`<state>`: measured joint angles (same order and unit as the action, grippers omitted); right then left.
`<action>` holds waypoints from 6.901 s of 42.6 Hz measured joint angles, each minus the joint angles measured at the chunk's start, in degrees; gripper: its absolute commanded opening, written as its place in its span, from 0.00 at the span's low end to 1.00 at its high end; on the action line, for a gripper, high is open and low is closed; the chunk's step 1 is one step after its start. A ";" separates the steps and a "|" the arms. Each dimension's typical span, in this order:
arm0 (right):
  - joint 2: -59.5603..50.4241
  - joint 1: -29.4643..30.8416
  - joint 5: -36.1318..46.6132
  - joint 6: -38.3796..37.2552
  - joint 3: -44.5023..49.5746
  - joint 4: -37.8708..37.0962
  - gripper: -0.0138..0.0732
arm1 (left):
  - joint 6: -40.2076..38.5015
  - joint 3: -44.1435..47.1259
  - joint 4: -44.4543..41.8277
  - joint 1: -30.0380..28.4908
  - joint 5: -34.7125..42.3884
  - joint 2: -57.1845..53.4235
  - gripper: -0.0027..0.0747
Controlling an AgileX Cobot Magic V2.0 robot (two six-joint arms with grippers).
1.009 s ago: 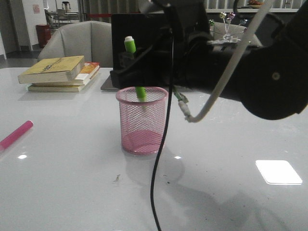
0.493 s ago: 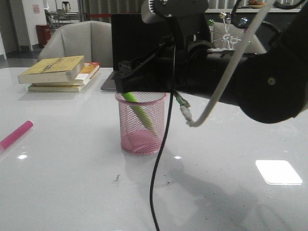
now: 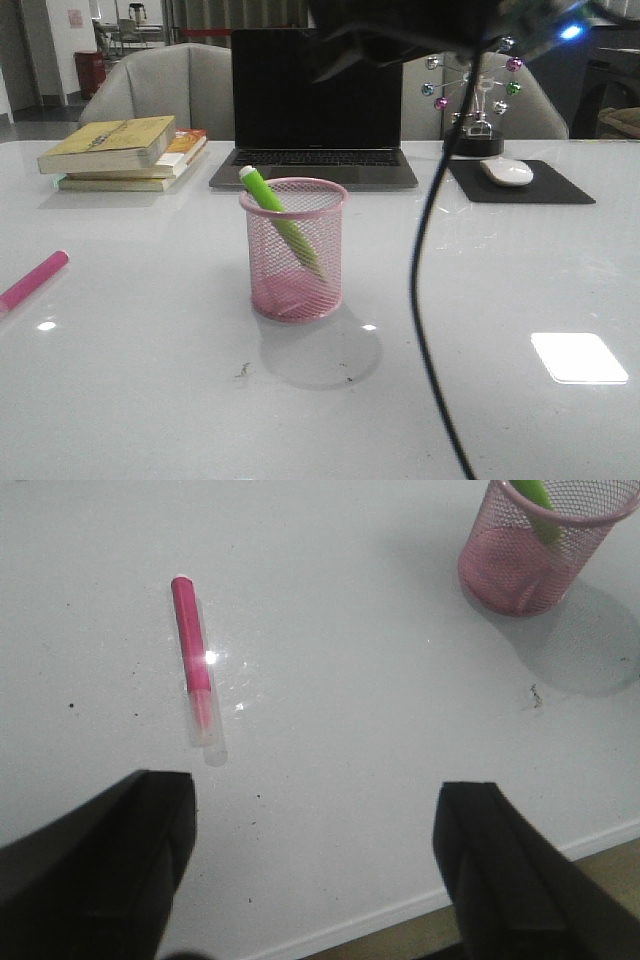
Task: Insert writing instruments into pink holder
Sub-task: 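Withdraw the right gripper away from the holder, then lower the left gripper onto the pink marker and close it, then lift the pink marker upright with the left gripper toward the holder, then lower the pink marker into the holder and open the left gripper, then withdraw the left gripper up and away from the holder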
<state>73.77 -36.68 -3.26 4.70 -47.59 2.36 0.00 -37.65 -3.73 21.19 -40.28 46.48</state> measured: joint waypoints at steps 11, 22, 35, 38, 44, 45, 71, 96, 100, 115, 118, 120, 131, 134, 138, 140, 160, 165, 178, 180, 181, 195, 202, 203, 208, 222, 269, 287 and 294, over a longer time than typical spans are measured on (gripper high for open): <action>-11.66 0.00 -27.94 -0.05 -1.65 -0.10 0.62 | 0.00 0.00 0.00 0.00 1.31 0.00 0.74; -16.55 0.00 -42.49 -5.21 -1.65 -0.61 0.55 | 0.00 0.00 0.00 0.00 1.63 0.23 0.75; -18.29 0.00 -43.98 -8.55 -1.65 -0.97 0.55 | -8.25 -4.50 -5.12 0.00 -4.52 9.49 0.88; -18.29 0.00 -43.88 -8.55 -1.65 -0.97 0.55 | -10.78 -6.67 -7.43 0.00 -5.68 13.17 0.88; -18.29 0.00 -43.88 -8.55 -1.65 -1.06 0.55 | -12.28 -11.61 -9.85 0.00 -6.23 20.83 0.88; -18.29 0.00 -43.88 -8.55 -1.65 -1.06 0.55 | -12.28 -12.42 -9.99 0.00 -6.23 22.46 0.88; -18.29 0.00 -43.88 -8.68 -1.65 -1.06 0.55 | -11.38 -34.78 -5.61 -9.69 -5.93 57.56 0.64; -18.29 0.00 -43.88 -8.76 -1.65 -1.06 0.55 | -9.03 -44.59 -5.22 -9.77 -5.39 70.22 0.55; -18.29 0.00 -43.88 -8.76 -1.65 -1.06 0.55 | -9.03 -44.72 -5.22 -9.82 -4.98 70.33 0.55; -18.29 0.00 -43.88 -8.76 -1.65 -1.06 0.55 | -8.65 -44.93 -5.34 -10.85 -4.81 71.00 0.55; -18.29 0.00 -43.88 -8.76 -1.65 -1.06 0.55 | -8.22 -44.93 -5.34 -10.85 -4.92 71.09 0.55; -18.29 0.00 -43.88 -8.76 -1.65 -1.06 0.55 | -7.96 -44.93 -5.34 -10.85 -5.16 71.09 0.55; -18.29 0.00 -43.88 -8.80 -1.65 -1.06 0.55 | -5.97 -45.04 -4.31 -10.96 -5.97 71.58 0.55; -18.29 0.00 -43.88 -8.80 -1.65 -1.06 0.55 | -5.42 -45.04 -3.87 -10.96 -5.97 71.58 0.52; -18.29 0.00 -43.88 -8.80 -1.65 -1.06 0.55 | -5.10 -45.04 -3.74 -10.96 -6.09 71.67 0.43; -18.29 0.00 -43.88 -8.80 -1.65 -1.06 0.55 | -5.10 -45.04 -3.50 -10.96 -6.17 71.67 0.38; -18.29 0.00 -43.88 -8.80 -1.65 -1.06 0.55 | -3.91 -45.12 -3.25 -10.96 -7.05 71.51 0.16; -18.29 0.00 -43.88 -8.80 -1.65 -1.06 0.55 | -3.50 -45.01 -3.12 -10.96 -8.62 69.00 0.16; -18.29 0.00 -43.88 -8.80 -1.65 -1.10 0.55 | 5.98 -40.65 10.29 -8.12 -1.16 50.40 0.16; -18.29 0.00 -43.88 -8.80 -1.65 -1.10 0.55 | 8.47 -38.45 13.43 -6.80 2.40 47.08 0.16; -18.29 0.00 -43.88 -8.80 -1.65 -1.10 0.55 | 10.05 -37.42 15.32 -6.14 4.04 44.91 0.16; -18.29 0.00 -43.88 -8.80 -1.65 -1.10 0.55 | 15.12 -21.10 22.20 9.62 34.08 30.33 0.16; -18.29 0.00 -43.88 -8.80 -1.65 -1.19 0.55 | 15.34 -11.64 22.47 18.45 57.98 31.75 0.16; -18.29 0.00 -43.88 -8.80 -1.65 -1.19 0.55 | 15.34 -10.68 22.56 19.29 60.84 32.32 0.16; -18.29 0.00 -43.88 -8.80 -1.65 -1.19 0.55 | 15.34 -8.00 22.56 22.79 73.32 36.82 0.16; -18.29 0.00 -43.88 -8.80 -1.65 -1.19 0.55 | 15.38 -7.90 21.86 25.60 95.93 51.47 0.16; -18.29 0.00 -43.88 -8.80 -1.65 -1.19 0.55 | 13.48 -8.01 14.83 25.62 97.56 61.99 0.65; -18.29 0.00 -43.88 -8.80 -1.65 -1.19 0.55 | 23.86 -11.35 20.60 24.91 56.45 38.26 0.65; -18.29 0.00 -43.88 -8.80 -1.65 -1.19 0.55 | 24.41 -13.80 20.68 21.77 36.09 29.58 0.65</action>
<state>55.48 -36.68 -47.14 -4.10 -49.23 1.17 24.41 -51.46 16.95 42.96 -4.19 76.06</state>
